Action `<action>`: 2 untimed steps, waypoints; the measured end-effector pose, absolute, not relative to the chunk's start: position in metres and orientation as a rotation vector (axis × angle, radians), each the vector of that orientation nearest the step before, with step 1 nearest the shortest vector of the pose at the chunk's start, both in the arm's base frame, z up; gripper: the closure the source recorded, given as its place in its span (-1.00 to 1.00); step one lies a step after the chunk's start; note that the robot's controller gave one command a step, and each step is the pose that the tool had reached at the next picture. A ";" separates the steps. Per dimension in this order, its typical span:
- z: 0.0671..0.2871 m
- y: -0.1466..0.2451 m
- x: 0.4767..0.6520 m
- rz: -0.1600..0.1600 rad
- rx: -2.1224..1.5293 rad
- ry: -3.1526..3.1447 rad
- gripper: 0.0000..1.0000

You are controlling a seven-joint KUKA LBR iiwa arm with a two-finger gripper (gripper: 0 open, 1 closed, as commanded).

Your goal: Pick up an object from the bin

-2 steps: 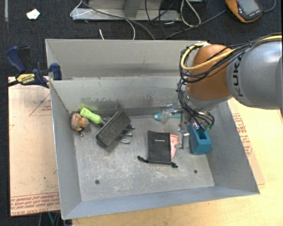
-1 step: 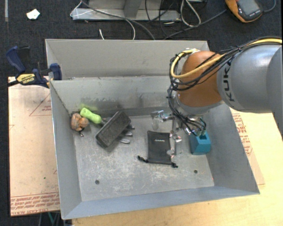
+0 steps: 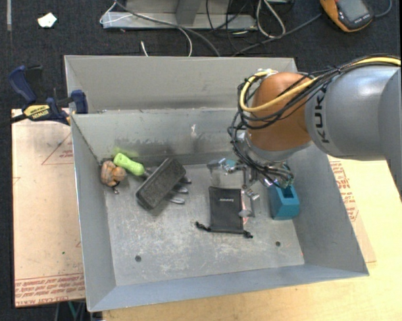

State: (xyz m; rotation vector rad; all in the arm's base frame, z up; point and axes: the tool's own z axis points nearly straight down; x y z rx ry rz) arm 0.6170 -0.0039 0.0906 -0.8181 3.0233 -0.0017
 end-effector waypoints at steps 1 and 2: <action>0.076 -0.003 0.629 -0.002 -1.082 2.937 -1.00; 0.074 -0.020 0.626 0.005 -0.239 3.116 1.00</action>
Offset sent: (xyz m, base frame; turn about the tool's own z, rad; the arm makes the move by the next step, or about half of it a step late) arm 0.0066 -0.0171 -0.0206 0.3762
